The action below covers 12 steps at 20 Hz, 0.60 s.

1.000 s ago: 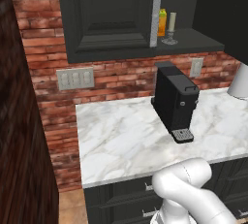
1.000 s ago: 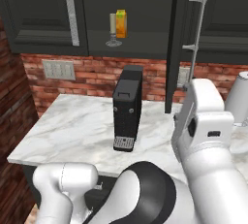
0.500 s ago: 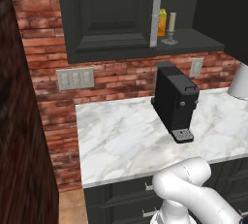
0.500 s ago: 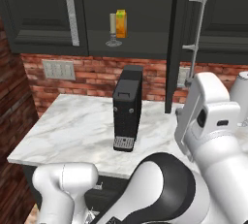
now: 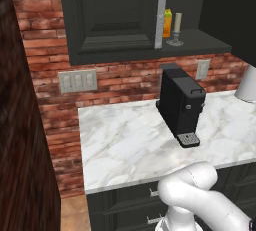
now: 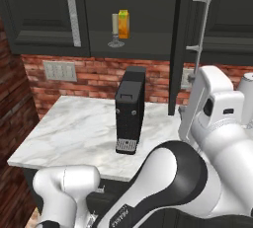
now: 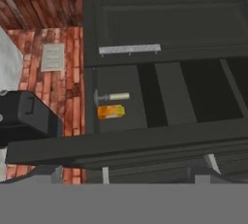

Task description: Pick the candle and candle from the dining table and place them in the open cabinet. Close the cabinet after placing the objects.

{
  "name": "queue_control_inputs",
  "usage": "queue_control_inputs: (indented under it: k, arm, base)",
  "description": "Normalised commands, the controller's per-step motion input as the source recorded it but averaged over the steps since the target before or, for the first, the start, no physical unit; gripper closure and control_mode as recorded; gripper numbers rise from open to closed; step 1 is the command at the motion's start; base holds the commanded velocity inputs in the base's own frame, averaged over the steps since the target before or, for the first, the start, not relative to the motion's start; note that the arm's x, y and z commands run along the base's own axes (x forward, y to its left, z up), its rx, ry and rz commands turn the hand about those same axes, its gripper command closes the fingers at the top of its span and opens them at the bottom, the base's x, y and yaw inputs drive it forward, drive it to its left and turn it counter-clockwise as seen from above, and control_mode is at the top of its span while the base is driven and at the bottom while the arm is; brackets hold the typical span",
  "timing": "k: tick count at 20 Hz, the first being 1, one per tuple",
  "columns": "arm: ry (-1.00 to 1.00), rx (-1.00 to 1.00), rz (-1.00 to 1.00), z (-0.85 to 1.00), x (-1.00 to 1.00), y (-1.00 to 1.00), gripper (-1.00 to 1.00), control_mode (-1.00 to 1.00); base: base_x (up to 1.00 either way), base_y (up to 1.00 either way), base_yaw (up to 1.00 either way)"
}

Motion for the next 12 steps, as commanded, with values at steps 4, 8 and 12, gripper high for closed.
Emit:
queue_control_inputs:
  k: [4,8,12]
  arm:
    - [0.09,0.0,0.04,0.0,0.16,0.0,-1.0,-1.0]
    - [0.07,0.0,0.04,0.0,0.11,0.0,-1.0,-1.0]
    - [0.06,0.0,0.04,0.0,0.07,0.0,-1.0,-1.0]
  base:
    - [0.0,0.0,0.0]
    - [0.0,0.0,0.0]
    - [0.0,0.0,0.0]
